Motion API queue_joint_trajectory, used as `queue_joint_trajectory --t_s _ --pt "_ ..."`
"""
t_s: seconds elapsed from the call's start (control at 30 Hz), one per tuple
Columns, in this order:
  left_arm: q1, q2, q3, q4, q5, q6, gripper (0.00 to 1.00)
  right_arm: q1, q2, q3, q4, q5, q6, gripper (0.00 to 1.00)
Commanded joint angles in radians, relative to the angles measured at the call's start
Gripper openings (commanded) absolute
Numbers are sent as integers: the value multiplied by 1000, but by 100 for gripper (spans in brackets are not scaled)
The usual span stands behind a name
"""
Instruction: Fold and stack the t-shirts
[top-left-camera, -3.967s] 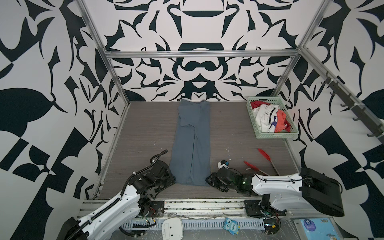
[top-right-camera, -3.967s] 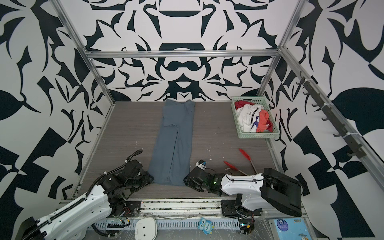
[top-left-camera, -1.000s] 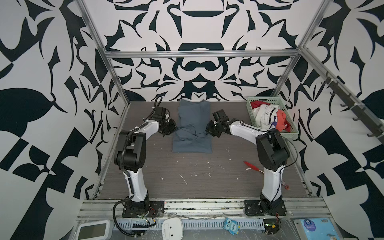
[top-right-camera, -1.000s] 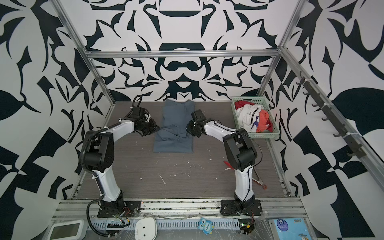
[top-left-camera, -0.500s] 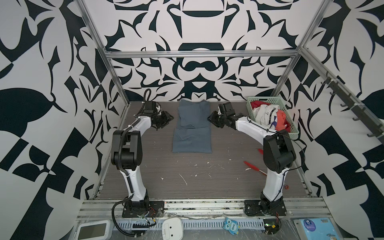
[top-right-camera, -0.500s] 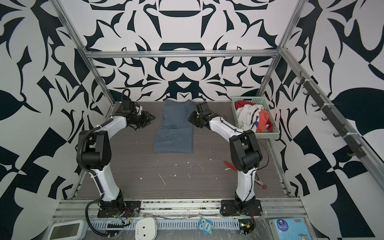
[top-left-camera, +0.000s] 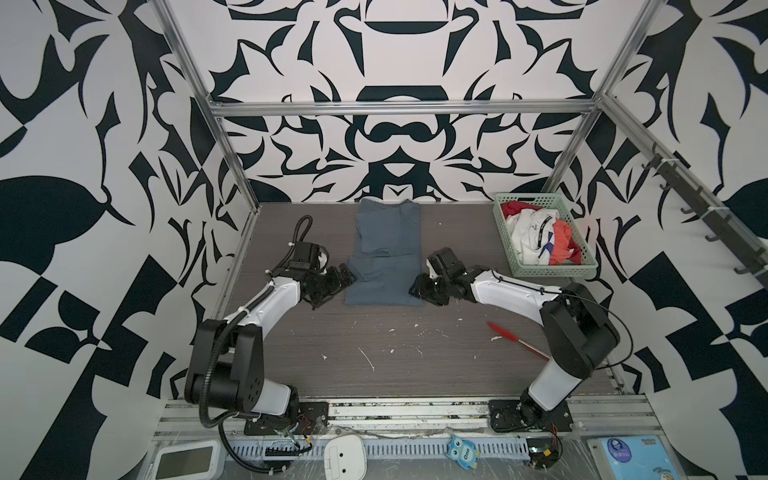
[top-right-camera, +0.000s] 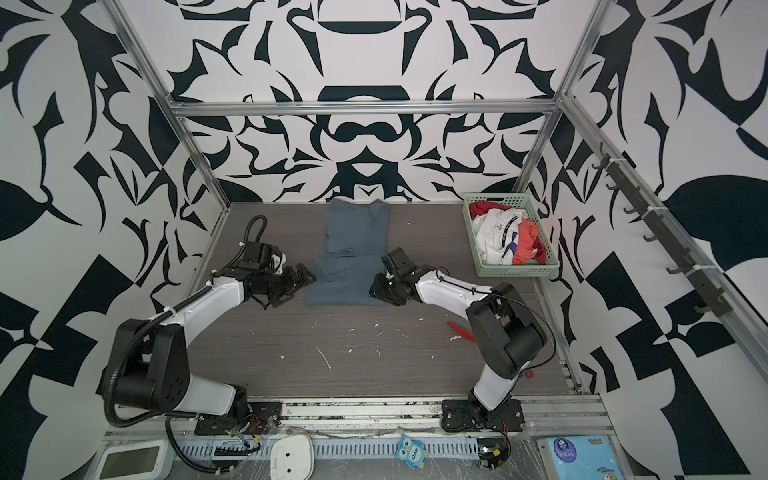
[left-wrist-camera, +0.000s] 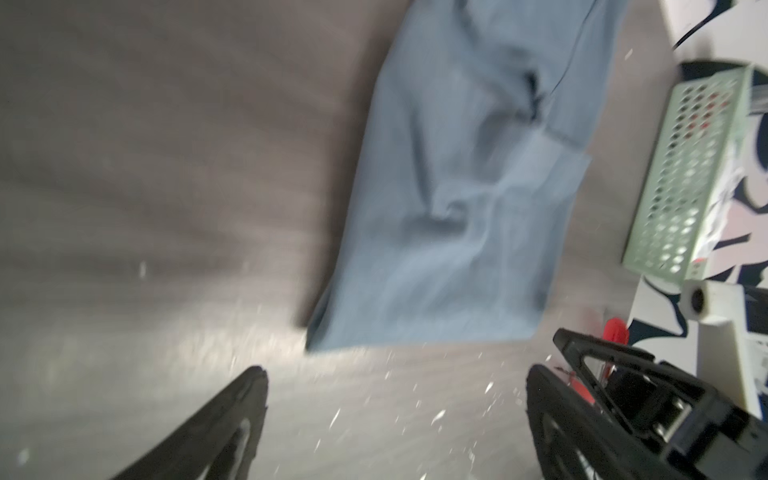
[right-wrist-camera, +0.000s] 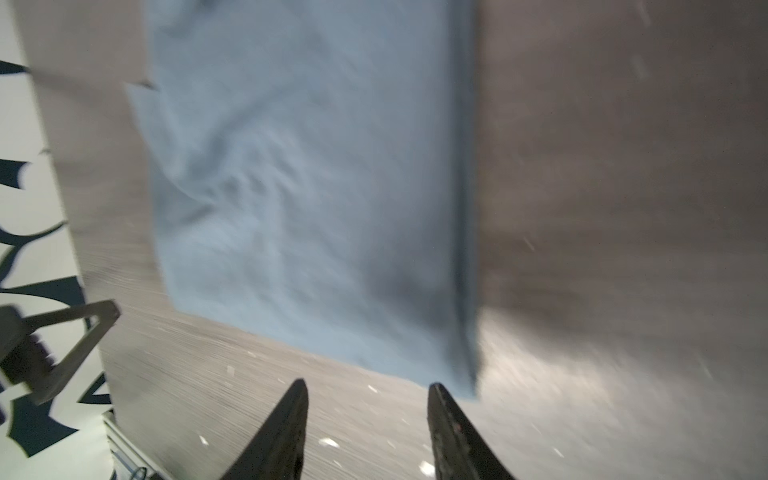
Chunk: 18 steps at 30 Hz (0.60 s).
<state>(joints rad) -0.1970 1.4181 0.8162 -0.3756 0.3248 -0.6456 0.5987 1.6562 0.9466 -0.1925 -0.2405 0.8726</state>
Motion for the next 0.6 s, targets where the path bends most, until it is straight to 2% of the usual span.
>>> queue_joint_trajectory --t_s 0.0,0.13,0.23,0.33,0.37,0.5,0.57 --pt "3 -32 -74 -44 -42 -8 97 5 -72 -98 130 -13 77 52" --pt "2 -22 -151 62 34 -30 90 34 -91 -179 164 7 127 53" --pt "2 14 -176 131 65 -44 88 36 -99 -281 284 -12 196 55" --pt "2 58 -196 187 76 -55 86 35 -66 -383 473 -24 275 58" --pt "2 74 -207 208 77 -63 82 35 -32 -404 545 -38 301 58" --pt "4 137 -251 347 103 -123 79 38 136 -459 856 -78 434 58" --pt "4 173 -260 398 112 -150 73 37 228 -494 1056 -79 518 58"
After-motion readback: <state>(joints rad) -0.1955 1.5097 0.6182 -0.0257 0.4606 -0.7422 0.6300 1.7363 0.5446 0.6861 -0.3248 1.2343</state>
